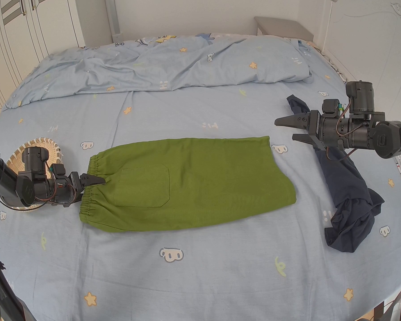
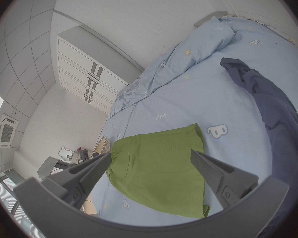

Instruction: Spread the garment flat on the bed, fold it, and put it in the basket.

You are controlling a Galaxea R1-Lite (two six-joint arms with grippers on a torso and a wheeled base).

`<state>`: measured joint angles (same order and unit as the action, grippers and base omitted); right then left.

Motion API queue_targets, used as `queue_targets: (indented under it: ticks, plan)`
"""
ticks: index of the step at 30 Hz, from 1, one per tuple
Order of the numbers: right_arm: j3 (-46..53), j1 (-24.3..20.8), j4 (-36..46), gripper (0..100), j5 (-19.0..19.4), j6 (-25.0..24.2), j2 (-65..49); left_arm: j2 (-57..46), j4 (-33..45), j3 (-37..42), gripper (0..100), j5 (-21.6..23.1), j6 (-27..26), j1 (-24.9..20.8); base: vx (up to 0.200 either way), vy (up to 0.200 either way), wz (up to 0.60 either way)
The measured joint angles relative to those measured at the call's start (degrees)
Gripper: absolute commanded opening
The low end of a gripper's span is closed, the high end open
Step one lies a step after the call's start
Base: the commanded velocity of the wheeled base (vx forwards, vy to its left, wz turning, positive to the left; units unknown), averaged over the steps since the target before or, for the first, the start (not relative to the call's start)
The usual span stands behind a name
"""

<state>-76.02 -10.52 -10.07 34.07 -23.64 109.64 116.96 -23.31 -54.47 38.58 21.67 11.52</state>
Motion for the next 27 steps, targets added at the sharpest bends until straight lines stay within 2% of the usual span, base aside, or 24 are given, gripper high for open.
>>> queue_targets:
  ticks: [19,20,27]
  plan:
    - [0.11,-0.09,-0.02,100,0.02,-0.01,-0.02,2.84,-2.41,-1.34,100,0.17,-0.38,-2.38,0.0,0.0,0.0]
    - [0.11,-0.09,-0.02,100,0.0,-0.01,-0.02,2.94,-2.55,-1.38,0,0.22,-0.24,-2.38,0.0,0.0,0.0]
    - [0.0,0.22,-0.05,100,0.0,0.0,-0.02,3.3,-2.33,-1.68,0,0.11,0.11,-2.38,0.0,0.0,0.0]
